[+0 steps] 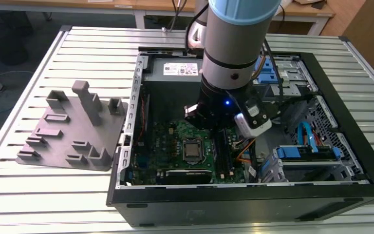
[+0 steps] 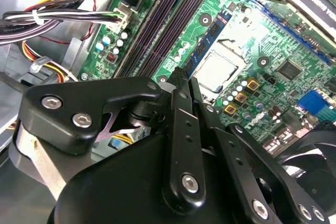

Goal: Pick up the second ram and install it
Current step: 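Insert the second ram into the second slot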

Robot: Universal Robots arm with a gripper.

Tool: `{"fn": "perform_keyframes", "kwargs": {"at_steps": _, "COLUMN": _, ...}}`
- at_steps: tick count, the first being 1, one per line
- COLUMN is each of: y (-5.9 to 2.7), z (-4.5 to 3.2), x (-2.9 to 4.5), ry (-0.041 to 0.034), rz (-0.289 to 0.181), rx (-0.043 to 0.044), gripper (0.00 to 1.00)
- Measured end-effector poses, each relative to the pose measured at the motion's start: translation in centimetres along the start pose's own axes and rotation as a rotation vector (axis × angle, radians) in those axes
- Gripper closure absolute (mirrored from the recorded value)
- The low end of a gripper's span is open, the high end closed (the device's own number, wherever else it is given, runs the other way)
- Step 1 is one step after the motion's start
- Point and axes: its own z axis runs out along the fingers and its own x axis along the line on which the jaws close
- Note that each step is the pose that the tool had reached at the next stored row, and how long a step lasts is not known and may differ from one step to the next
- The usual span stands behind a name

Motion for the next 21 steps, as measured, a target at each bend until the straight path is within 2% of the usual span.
{"fn": "perform_keyframes", "kwargs": {"at_steps": 21, "y": 0.0, "z": 0.01, "x": 0.0, "ry": -0.0016, "rz": 0.104, "rx": 0.0029, "gripper": 0.89}}
